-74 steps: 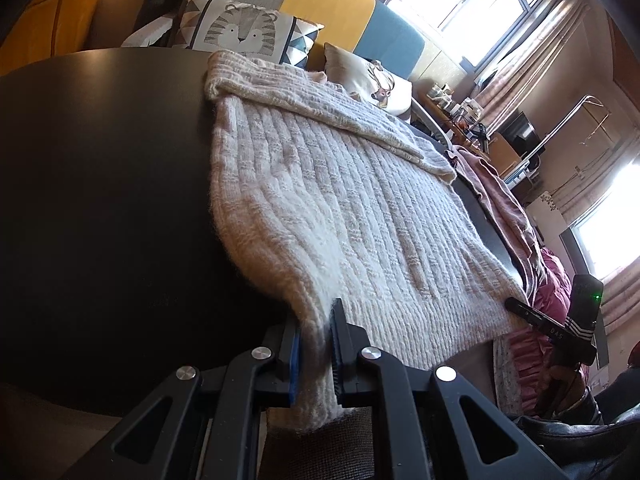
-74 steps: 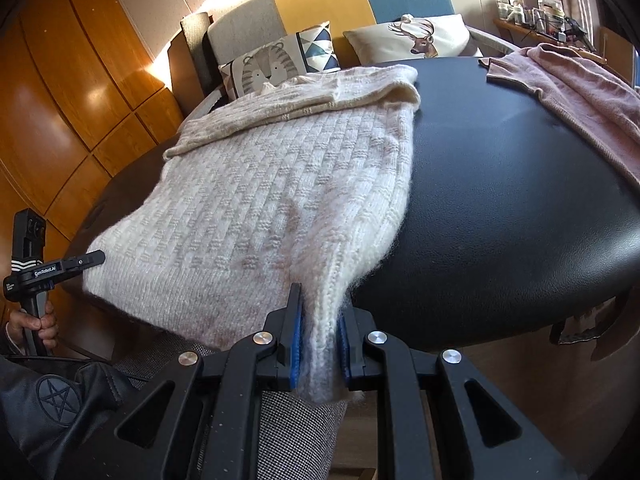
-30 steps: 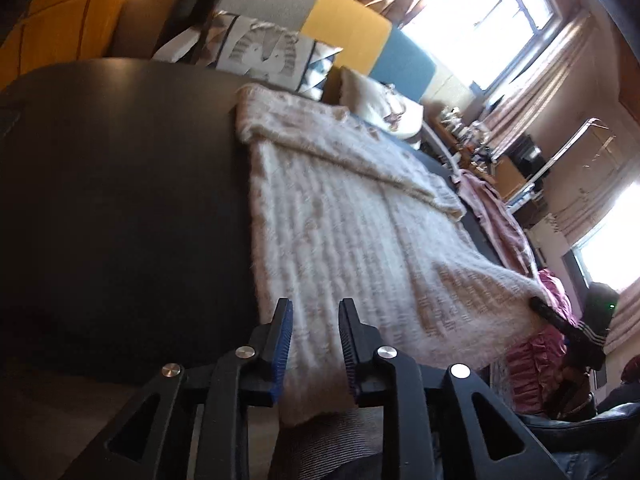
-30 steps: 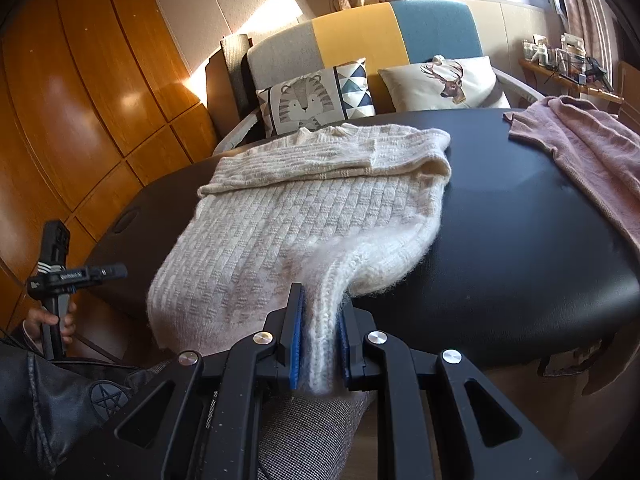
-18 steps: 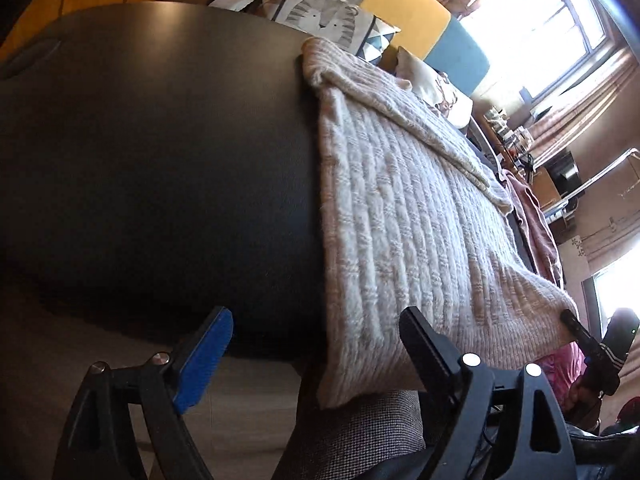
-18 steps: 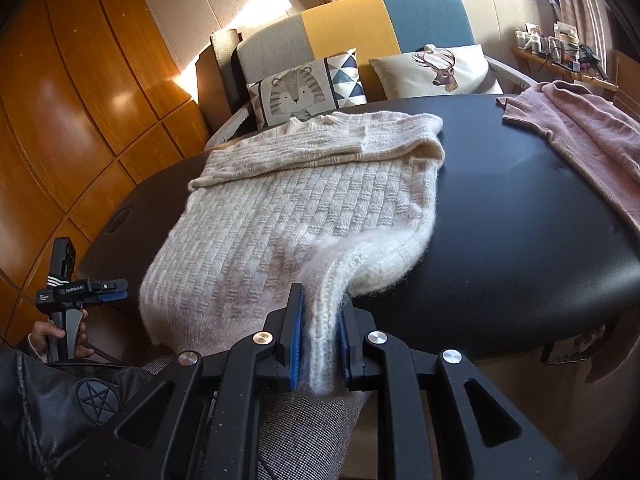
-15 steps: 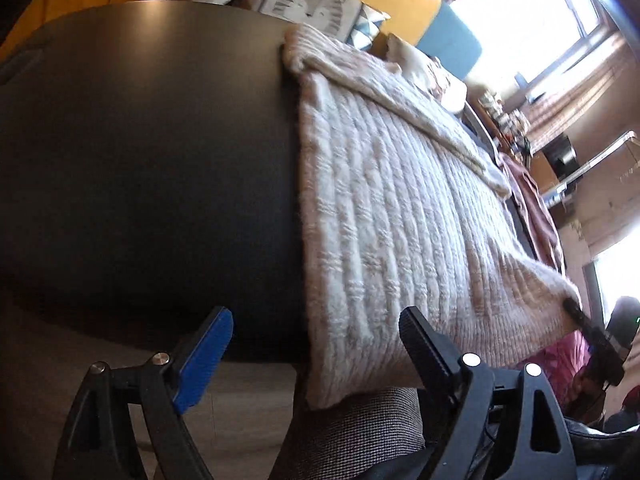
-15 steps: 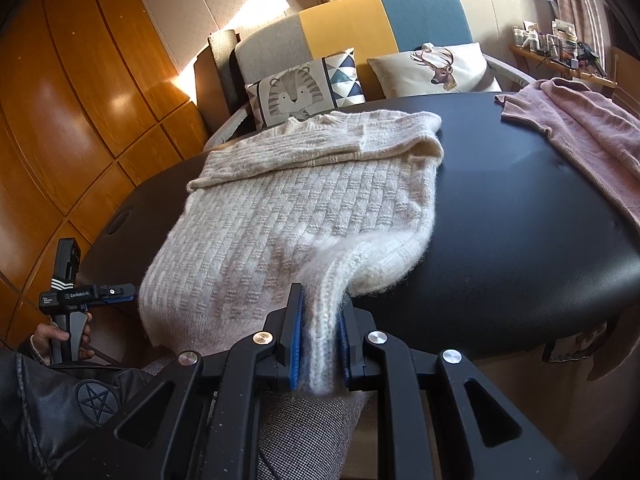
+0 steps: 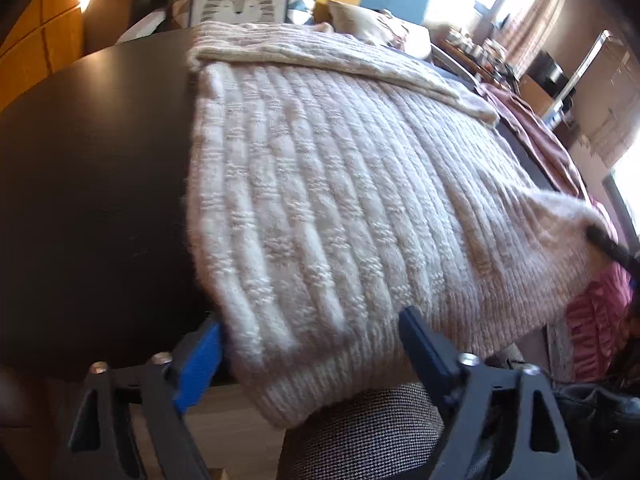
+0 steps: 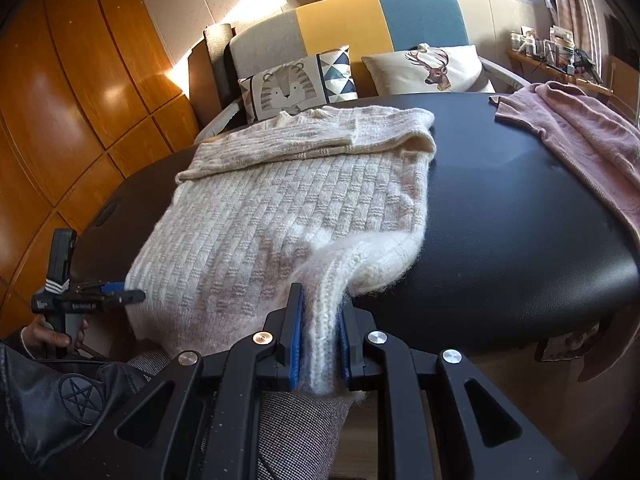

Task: Fold clothes
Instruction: 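Fold the held hem up toward the collar with both grippers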

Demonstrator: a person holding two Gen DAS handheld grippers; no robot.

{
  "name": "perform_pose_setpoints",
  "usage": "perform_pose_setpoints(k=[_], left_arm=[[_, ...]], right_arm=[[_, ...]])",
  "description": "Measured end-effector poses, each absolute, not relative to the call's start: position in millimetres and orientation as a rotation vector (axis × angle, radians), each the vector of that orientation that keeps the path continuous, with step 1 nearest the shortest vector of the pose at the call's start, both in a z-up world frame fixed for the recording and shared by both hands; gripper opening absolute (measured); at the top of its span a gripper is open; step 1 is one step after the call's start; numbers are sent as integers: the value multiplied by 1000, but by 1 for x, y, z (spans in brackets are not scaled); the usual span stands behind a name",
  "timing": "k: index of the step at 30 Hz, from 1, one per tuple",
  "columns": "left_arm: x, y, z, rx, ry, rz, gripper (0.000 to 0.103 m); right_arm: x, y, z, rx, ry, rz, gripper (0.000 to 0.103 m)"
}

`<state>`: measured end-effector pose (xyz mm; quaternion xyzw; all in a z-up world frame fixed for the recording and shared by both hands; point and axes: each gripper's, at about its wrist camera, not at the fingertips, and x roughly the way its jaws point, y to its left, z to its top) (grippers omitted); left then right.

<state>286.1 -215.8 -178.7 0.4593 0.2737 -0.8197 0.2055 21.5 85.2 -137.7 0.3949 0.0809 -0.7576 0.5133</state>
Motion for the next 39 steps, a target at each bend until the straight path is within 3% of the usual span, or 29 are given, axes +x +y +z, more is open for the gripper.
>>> perform_pose_setpoints(k=[1,3,9,17,30,31,39], left_arm=[[291,-222,-178,1261,784,-2262,38],[299,-229,-178,1222,892,-2267,17],[285,-226,-168,1185,945,-2369,13],[305,-258,-127,941,1095,-2433,13],[304,-272,-100,830,1089,-2476,12],[305,-276,-96,814,1087,-2475,6],[283,-306,-73,735,1077,-2489,6]], right_arm=[[22,85,-138,949,194,-1824,16],[22,85,-138,951,188,-1831,16],[19,87,-136,950,186,-1843,16],[14,90,-130,943,121,-1832,16],[1,80,-106,856,103,-1865,16],[-2,77,-102,845,100,-1871,16],[-29,41,-79,783,119,-1899,16]])
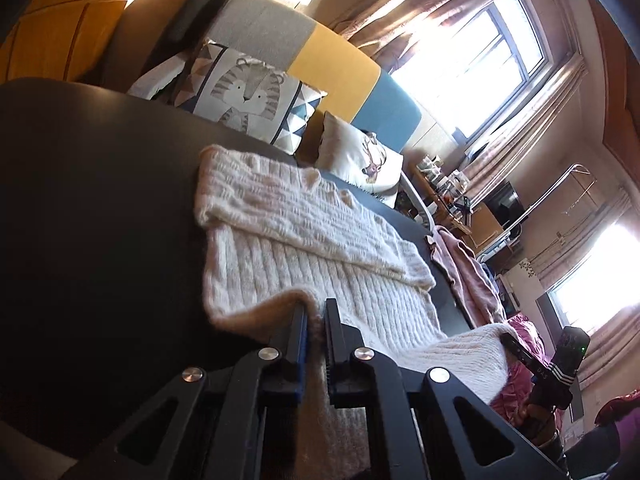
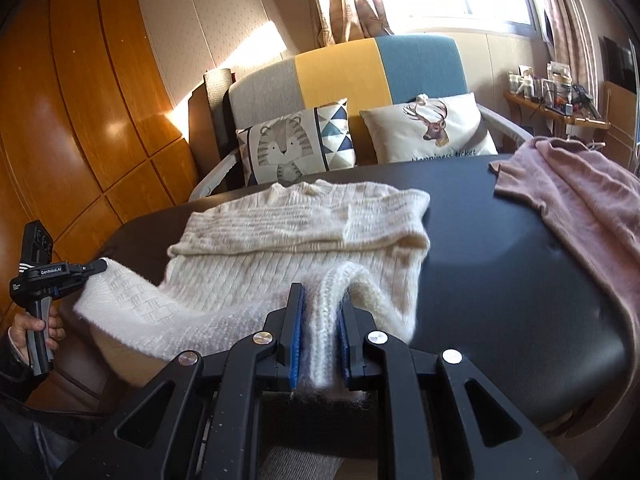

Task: Fold clothes
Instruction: 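Fold the held hem up toward the collar with both grippers, then lay the hem down near the collar and open both grippers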

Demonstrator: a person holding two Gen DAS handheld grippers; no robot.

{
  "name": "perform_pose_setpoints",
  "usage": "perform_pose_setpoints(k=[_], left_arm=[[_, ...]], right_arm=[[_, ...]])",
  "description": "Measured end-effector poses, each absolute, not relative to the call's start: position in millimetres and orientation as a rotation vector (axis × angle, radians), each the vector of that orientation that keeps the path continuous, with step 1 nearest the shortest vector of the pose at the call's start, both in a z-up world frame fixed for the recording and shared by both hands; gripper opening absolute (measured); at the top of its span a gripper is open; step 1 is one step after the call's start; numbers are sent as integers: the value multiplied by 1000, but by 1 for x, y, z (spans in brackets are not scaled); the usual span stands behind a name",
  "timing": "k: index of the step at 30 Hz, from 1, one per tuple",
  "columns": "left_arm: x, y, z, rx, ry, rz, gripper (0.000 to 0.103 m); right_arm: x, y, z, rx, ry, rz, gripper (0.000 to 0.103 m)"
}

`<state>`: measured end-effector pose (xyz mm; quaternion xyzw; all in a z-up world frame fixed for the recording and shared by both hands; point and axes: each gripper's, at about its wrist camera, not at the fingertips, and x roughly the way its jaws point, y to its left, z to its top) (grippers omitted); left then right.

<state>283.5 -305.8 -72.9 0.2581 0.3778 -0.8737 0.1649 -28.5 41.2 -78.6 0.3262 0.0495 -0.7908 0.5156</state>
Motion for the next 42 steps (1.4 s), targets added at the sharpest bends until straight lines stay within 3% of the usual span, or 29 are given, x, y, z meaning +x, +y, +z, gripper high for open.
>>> perform_pose_setpoints(k=[16,29,32,37,42], left_arm=[[204,-387,-52,609,1065,-2474,6],[120,-465,-126,731,1099,-2315,6],[119,-477,-143,745,1148,-2248,6],[119,-485,-157,749,1204,-2186,8],[123,-492,-156,707,1282,-2136,8]], right_arm=[[-120,-64,-59,802,77,-1976,16],[-205,-172,-133,1012,146,-2015,16],[-222,-178,-151,1106,95,-1996,20],[-237,-169,-156,1160,-57,-2000,49],[-238,-166,-137,1093,-57,-1999,52]])
